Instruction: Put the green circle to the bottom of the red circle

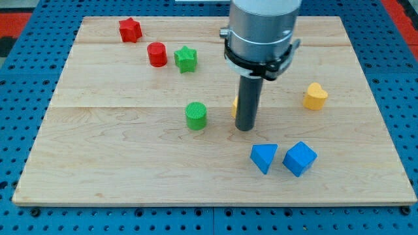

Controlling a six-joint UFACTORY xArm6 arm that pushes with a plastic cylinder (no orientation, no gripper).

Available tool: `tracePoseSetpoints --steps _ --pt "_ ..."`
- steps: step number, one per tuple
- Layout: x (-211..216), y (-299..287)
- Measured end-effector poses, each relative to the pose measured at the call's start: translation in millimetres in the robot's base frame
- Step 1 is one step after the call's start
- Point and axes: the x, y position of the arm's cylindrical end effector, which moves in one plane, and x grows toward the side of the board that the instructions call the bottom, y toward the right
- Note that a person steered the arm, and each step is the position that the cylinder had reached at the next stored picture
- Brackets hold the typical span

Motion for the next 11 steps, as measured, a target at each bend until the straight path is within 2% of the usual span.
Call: tracePoseSetpoints --steps 1,2,3,4,5,6,7,9,11 --pt "-15 -16" --pt "-24 -7" --pt "-16 -9" --pt "16 2" --pt "-19 -64" --pt "-20 -118" --pt "-12 -81" --pt "-6 -72" --pt "5 -141"
